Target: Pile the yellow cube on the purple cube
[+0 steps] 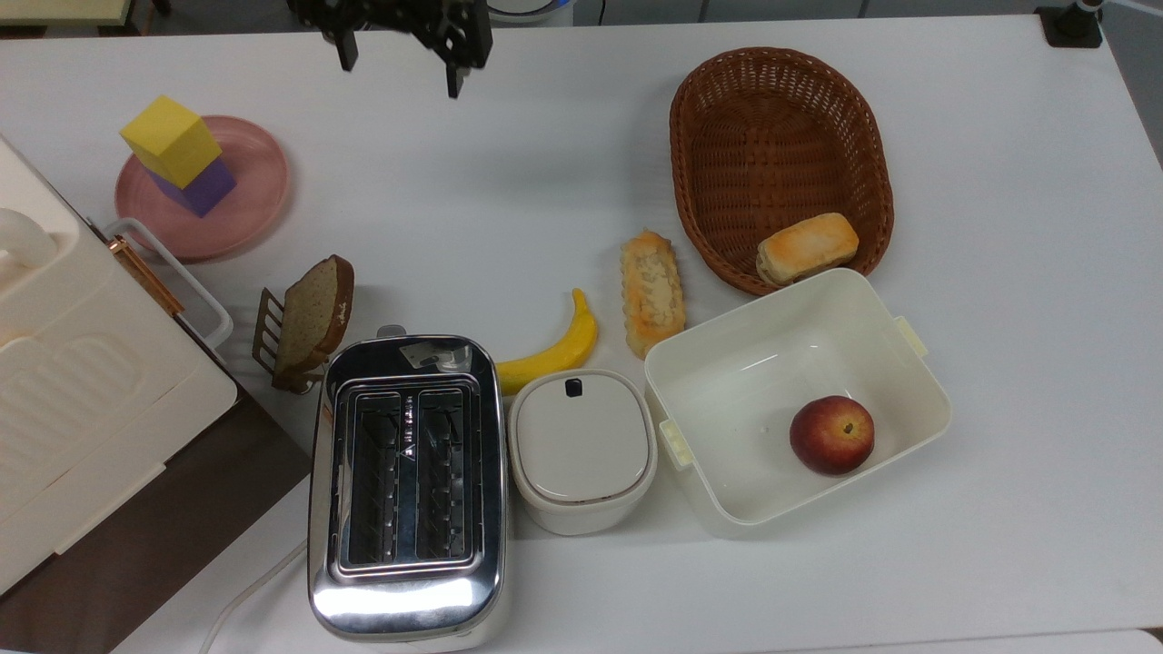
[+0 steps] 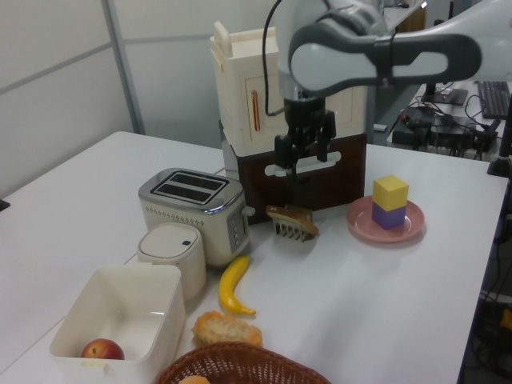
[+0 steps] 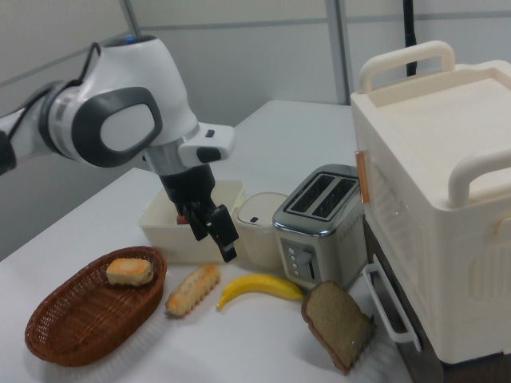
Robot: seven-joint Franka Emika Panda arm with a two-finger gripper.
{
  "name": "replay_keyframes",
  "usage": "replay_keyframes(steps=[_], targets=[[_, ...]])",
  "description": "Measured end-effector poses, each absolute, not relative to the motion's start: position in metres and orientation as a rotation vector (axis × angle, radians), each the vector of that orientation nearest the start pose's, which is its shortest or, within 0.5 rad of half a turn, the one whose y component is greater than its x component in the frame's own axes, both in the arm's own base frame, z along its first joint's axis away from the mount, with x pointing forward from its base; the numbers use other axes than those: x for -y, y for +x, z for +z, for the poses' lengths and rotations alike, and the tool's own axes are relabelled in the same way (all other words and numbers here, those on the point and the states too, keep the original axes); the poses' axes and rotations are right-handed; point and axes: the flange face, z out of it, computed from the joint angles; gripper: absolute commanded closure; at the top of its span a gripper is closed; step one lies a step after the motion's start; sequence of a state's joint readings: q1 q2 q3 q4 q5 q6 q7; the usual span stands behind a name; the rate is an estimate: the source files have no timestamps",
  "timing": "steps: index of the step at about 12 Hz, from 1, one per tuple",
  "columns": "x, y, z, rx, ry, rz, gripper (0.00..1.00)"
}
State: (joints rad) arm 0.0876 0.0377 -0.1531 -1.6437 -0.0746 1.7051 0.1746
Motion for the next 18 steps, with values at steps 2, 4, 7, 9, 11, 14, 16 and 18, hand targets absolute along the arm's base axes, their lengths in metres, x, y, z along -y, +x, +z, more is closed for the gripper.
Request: replay_keyframes(steps=[2,4,7,9,11,14,16,18], targets=[[0.049,0.579,0.575,-0.395,-3.185,-0.032,0.00],[0.056,0.579,0.583,-0.397,-3.174,-0.058,0.00],[0.067,0.579,0.600,-0.421,-3.138,-0.111,0.00],[0.067,0.579,0.603,-0.415,-3.137,-0.117,0.00],[0.070,0.578,0.602,-0.416,-3.136,-0.117,0.00],[0.075,0.578,0.603,-0.346,-3.144,-0.116,0.00],[0.070,0.579,0.602,-0.326,-3.143,-0.115,0.00],[0.064,0.579,0.602,-0.307,-3.143,-0.115,0.00]])
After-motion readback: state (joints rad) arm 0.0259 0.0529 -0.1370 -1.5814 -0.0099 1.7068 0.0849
